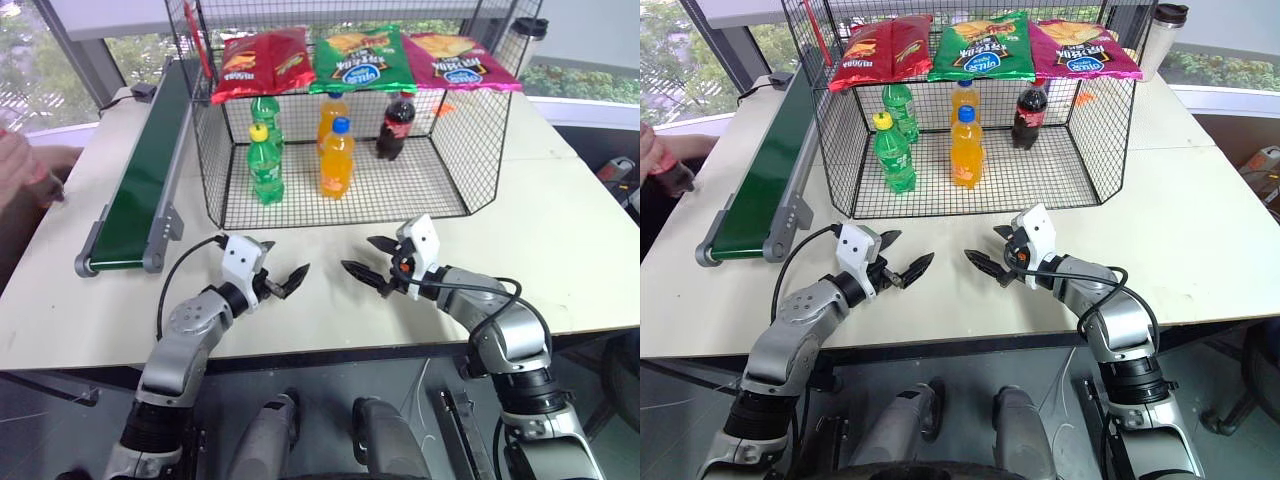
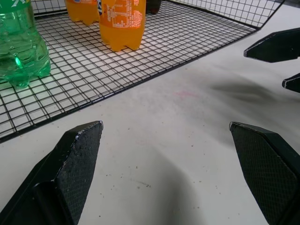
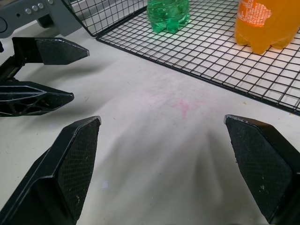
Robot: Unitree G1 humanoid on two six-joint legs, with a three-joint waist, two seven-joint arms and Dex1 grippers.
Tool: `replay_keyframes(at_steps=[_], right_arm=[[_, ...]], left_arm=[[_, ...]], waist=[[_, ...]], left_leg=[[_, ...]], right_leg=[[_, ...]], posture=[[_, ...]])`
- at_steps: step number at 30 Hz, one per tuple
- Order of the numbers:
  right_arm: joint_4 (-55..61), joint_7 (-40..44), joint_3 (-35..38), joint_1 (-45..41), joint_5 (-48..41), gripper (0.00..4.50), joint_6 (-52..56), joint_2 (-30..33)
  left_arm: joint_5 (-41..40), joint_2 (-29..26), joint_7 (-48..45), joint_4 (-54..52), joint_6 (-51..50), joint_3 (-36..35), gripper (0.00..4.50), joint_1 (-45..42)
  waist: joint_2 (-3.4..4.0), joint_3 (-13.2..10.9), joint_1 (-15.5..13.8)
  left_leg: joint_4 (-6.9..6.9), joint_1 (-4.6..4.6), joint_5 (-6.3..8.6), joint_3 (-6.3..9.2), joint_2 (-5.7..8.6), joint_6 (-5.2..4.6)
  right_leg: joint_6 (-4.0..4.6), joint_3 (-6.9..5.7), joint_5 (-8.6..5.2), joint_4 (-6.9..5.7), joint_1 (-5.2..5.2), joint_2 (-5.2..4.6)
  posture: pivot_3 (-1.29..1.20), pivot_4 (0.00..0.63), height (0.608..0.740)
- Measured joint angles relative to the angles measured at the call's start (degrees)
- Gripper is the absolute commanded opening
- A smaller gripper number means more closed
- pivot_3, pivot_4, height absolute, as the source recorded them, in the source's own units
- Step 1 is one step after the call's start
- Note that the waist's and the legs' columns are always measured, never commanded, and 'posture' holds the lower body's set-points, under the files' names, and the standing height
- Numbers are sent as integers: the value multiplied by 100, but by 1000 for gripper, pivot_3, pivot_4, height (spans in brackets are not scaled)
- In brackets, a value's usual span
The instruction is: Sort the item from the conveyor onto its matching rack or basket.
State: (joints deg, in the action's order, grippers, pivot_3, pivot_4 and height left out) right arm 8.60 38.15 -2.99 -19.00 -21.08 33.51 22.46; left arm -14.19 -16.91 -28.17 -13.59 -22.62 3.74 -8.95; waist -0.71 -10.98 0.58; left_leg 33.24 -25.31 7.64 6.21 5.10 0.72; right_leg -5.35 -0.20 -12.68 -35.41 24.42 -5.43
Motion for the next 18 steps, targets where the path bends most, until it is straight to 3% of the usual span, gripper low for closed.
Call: replay_keyframes(at_steps=[18], right_arm=[[-26, 54, -1, -87, 1, 4371, -12, -4]], left_arm=[[75, 7, 79, -1, 161, 0, 4500, 29]], waist=[[0, 0, -1]], left_leg=[[0, 0, 0, 1, 0, 0]], right_leg=[[0, -1, 0, 0, 0, 0]], posture=[[0, 150, 738]])
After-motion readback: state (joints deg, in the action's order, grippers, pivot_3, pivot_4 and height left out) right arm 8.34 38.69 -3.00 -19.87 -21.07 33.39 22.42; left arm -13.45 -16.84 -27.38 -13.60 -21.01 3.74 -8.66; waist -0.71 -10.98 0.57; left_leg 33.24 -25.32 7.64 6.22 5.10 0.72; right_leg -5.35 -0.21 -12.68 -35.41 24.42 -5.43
